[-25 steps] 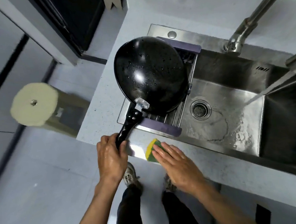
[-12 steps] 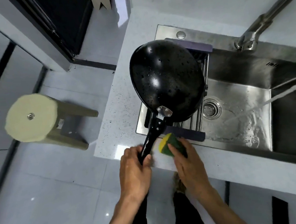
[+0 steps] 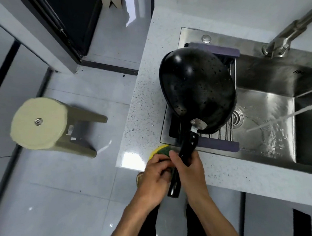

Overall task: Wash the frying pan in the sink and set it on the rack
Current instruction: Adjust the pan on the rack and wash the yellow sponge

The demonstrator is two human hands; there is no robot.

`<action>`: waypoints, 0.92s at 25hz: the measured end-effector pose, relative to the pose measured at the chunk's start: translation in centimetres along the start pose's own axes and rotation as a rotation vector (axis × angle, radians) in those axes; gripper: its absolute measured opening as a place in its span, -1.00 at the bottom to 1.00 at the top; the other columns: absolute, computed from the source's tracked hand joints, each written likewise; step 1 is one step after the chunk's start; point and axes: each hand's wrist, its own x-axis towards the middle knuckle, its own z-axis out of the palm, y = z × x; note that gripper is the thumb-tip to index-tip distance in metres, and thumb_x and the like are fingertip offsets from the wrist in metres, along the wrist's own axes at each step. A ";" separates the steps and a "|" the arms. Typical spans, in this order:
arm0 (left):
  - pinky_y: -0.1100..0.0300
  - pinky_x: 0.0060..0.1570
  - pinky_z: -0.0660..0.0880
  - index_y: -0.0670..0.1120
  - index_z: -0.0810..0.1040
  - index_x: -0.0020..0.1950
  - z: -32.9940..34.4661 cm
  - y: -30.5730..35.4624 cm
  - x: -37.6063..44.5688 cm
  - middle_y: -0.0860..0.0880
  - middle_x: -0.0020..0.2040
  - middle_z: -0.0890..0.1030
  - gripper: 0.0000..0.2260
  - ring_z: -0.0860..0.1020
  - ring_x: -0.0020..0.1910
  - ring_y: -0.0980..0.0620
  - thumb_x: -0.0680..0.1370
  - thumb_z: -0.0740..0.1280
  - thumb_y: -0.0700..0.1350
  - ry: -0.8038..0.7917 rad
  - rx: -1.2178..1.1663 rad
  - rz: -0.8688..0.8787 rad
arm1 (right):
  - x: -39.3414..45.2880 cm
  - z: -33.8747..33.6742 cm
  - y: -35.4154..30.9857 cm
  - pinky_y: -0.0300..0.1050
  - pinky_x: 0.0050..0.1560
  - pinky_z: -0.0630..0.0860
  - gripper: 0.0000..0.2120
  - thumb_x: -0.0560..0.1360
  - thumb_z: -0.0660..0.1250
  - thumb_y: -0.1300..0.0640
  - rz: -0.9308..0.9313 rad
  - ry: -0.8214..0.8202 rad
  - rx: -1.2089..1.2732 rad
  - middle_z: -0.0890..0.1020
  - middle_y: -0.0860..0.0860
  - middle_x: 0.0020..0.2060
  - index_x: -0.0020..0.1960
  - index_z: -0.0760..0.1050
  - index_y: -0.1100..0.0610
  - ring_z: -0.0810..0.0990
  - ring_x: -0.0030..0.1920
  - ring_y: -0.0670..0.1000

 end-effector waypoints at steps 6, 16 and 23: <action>0.08 -0.11 0.48 -0.04 0.55 0.22 1.1 -0.7 0.9 -0.07 0.08 0.51 -0.70 0.43 -0.03 -0.07 0.49 0.32 -0.15 0.220 0.544 0.172 | 1.2 0.3 0.4 -0.14 -0.18 0.52 -0.78 0.52 0.38 -0.07 0.014 0.134 -0.536 0.63 -0.10 -0.19 0.05 0.45 0.02 0.63 -0.14 -0.02; 0.03 0.04 0.51 -0.10 0.52 0.28 -7.1 -2.2 4.6 -0.09 0.24 0.52 -0.48 0.46 0.12 -0.12 0.33 0.48 -0.30 0.158 0.818 0.309 | 0.5 0.5 -2.8 -0.11 -0.25 0.41 -0.60 0.61 0.03 -0.27 -0.184 0.052 -1.245 0.52 -0.10 -0.27 -0.18 0.39 -0.01 0.55 -0.22 0.00; 0.10 0.12 0.52 -0.17 0.66 -0.06 -10.6 -2.7 7.0 -0.03 0.05 0.63 -0.74 0.55 0.12 -0.01 0.35 0.35 -0.43 0.232 0.451 0.306 | 8.4 6.8 -6.9 -0.01 0.57 0.04 -0.41 0.58 0.18 0.27 -0.811 -0.546 -1.354 0.19 0.07 0.58 0.59 0.13 0.17 0.10 0.59 0.10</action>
